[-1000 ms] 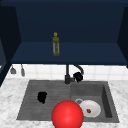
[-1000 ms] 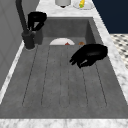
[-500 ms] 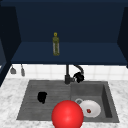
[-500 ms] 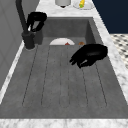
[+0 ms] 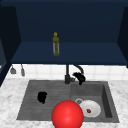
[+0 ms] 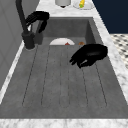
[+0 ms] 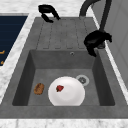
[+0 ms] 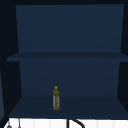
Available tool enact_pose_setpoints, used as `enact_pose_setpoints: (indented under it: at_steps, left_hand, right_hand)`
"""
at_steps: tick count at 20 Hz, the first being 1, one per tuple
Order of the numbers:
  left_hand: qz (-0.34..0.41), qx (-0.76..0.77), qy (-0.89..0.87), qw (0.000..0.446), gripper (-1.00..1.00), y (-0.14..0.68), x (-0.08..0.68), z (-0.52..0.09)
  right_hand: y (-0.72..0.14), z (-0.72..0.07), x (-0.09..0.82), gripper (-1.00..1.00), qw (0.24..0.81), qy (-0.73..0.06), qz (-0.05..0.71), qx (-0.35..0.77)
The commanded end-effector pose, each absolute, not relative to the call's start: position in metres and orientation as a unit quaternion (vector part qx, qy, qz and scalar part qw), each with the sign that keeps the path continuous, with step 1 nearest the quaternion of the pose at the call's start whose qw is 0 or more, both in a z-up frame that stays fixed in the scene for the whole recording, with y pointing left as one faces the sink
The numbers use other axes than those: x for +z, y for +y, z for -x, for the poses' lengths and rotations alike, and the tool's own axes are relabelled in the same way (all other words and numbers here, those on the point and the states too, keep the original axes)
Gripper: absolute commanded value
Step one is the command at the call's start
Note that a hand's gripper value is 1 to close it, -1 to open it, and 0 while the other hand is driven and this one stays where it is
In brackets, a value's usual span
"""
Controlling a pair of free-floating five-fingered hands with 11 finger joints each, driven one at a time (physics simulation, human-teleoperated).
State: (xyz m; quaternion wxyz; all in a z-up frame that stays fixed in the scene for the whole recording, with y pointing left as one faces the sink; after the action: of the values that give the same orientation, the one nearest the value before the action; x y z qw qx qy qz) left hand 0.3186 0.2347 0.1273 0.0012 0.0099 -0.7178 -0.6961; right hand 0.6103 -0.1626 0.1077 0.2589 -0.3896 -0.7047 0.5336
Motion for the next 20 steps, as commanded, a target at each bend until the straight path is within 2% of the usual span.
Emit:
enact_pose_setpoints:
  at_steps: [1,20]
  left_hand:
    - [-0.010,-0.696,-0.718,0.001,0.00,0.235,0.127,-0.319]
    - [-0.010,-0.696,-0.718,0.001,0.00,0.235,0.127,-0.319]
  right_hand:
    - [-0.177,-0.589,0.107,-1.00,0.288,-0.706,0.369,0.532]
    - [-0.234,-0.520,0.107,-1.00,0.363,-0.685,0.348,0.527]
